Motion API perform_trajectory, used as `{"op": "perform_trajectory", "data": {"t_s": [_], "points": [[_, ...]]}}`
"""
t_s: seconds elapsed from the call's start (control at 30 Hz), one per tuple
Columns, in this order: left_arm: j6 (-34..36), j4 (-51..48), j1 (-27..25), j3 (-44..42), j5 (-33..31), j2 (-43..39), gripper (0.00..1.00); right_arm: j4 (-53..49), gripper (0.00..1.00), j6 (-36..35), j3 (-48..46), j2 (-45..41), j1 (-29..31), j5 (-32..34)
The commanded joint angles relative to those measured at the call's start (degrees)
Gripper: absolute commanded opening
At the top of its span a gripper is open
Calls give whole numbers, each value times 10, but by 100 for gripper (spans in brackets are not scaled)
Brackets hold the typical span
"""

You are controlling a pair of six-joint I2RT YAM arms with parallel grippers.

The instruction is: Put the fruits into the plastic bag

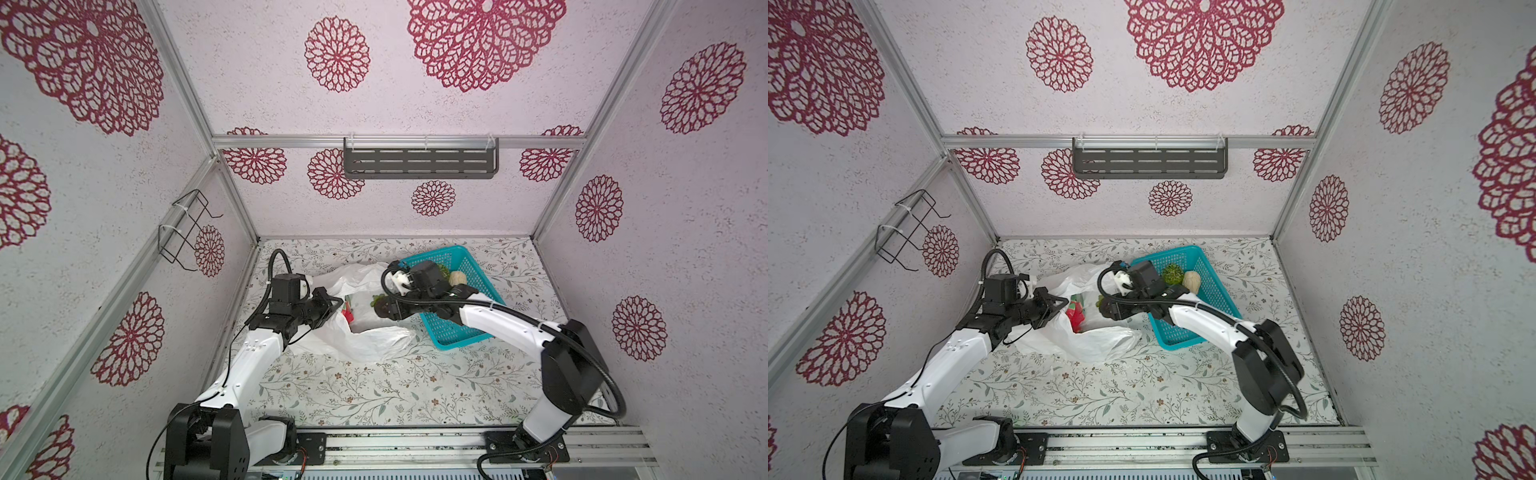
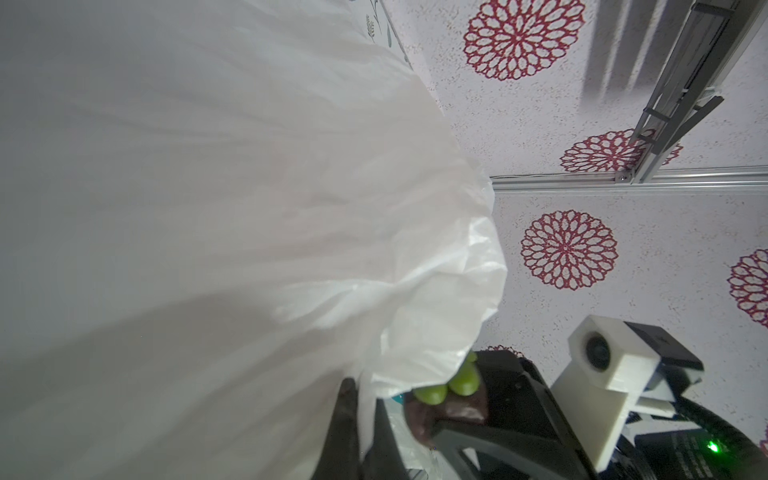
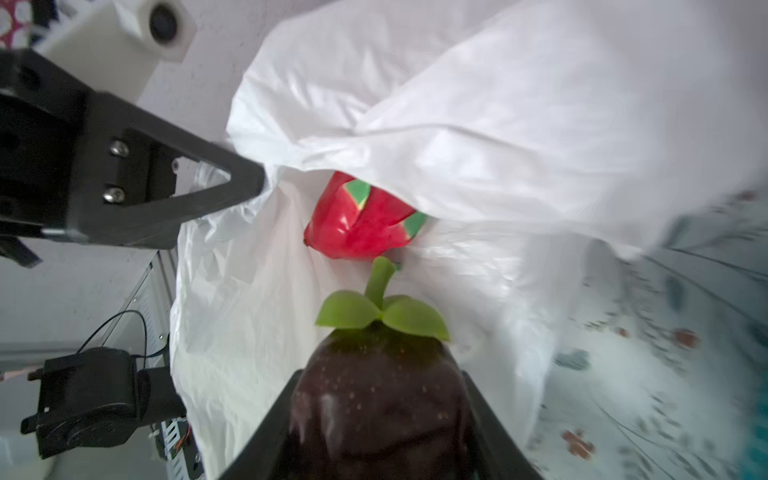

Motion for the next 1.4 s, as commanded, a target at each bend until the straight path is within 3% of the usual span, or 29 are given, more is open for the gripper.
{"op": "perform_trajectory", "data": {"t_s": [0.0,0.1,0.17,0.27,0.43,0.97,1.23,1.37], "points": [[3,8,-5,-6,-10,-14,0,7,31,-14,72,57,20,-25],[1,3,-6,-7,-14,-20,0,12,32,8,153,130,27,12],[0,4,-7,-7,-14,-22,0,16,39,30,209,171,27,39],[-2,4,-9,-5,-12,-20,0,15,67,46,278,220,28,32],[-3,6,-9,-4,-8,-16,0,39,82,52,275,209,26,5],[-4,17,-9,0,-5,2,0,59,83,30,-42,-93,-34,77],[-1,20,-9,0,-11,5,0,-45,78,5,-101,-164,-55,103],[-2,22,-9,-1,-11,9,0,-65,78,17,-123,-184,-73,185]]}}
